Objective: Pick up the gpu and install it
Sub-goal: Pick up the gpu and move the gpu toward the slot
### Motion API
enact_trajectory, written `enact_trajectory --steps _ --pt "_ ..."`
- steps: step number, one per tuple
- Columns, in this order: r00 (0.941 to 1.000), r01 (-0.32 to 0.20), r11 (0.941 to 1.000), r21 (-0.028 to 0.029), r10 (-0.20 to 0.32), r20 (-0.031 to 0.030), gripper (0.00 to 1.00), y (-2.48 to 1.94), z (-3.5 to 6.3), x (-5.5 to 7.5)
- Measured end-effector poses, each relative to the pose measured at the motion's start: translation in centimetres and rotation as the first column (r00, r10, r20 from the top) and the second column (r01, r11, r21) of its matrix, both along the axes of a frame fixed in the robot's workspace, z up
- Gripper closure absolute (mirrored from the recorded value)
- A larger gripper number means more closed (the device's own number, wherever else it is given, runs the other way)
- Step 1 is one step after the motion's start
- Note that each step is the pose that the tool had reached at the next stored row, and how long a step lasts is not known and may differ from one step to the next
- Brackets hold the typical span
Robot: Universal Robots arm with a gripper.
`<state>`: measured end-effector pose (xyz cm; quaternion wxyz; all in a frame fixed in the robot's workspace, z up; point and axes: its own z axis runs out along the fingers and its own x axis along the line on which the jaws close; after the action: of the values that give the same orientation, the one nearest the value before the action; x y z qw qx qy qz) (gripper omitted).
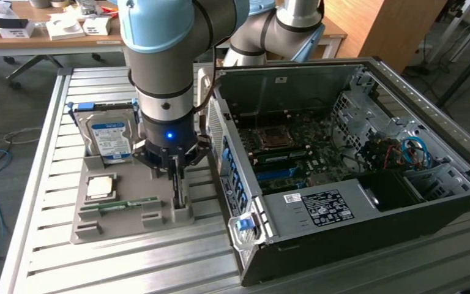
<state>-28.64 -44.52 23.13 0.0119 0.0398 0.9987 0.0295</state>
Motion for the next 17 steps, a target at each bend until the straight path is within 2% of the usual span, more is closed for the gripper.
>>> enact_trajectory --steps 4,10,17 --pt "0.9998 -0.019 0.9998 0.0000 0.019 0.0001 0.74 0.00 -0.01 0.0" --pt "0.9998 -0.019 0.9998 0.0007 0.019 0.0007 0.74 0.01 0.10 0.0" --pt "0.9998 -0.019 0.9998 0.0023 0.019 0.0001 0.74 0.00 1.83 0.0"
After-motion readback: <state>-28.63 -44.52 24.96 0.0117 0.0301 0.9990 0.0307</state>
